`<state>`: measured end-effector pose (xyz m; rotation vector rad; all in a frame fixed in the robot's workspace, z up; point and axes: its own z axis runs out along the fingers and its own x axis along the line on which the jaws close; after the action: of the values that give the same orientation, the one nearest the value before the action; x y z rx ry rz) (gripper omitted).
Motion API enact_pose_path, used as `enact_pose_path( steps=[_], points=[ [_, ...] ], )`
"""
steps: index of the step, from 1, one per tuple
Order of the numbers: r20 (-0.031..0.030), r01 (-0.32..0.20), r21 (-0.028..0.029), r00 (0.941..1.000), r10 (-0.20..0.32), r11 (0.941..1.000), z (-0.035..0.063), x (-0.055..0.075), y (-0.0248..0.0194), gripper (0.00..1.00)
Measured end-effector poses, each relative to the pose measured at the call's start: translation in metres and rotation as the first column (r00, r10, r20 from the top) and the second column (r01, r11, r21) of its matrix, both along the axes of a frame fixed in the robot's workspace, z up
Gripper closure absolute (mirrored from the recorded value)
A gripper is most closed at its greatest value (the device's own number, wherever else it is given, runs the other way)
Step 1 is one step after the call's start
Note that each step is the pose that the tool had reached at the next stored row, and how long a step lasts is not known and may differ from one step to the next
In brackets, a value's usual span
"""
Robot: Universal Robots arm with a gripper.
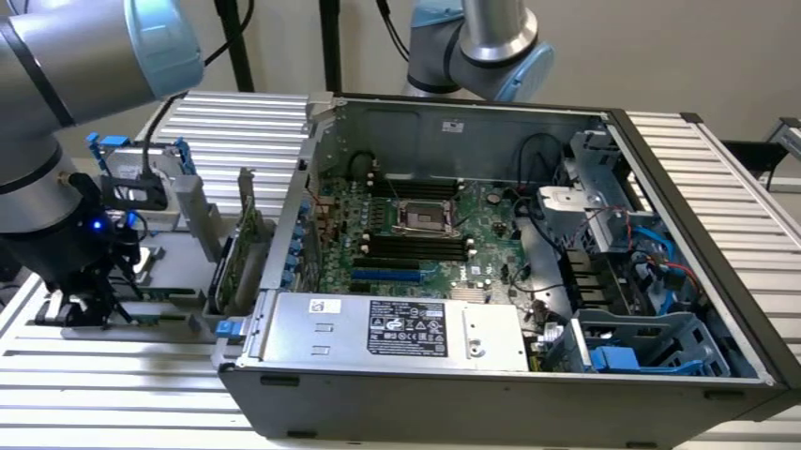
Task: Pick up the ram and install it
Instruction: 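Pick up the ram and move it above insertion slot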
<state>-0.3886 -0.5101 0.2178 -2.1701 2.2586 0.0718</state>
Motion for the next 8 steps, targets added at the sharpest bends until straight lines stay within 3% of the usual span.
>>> enact_pose_path(
  steps=[8],
  points=[
    [0.0000,-0.005,0.0000,1.0000,0.005,1.0000,-0.0146,0.002,0.0000,0.64]
  ],
)
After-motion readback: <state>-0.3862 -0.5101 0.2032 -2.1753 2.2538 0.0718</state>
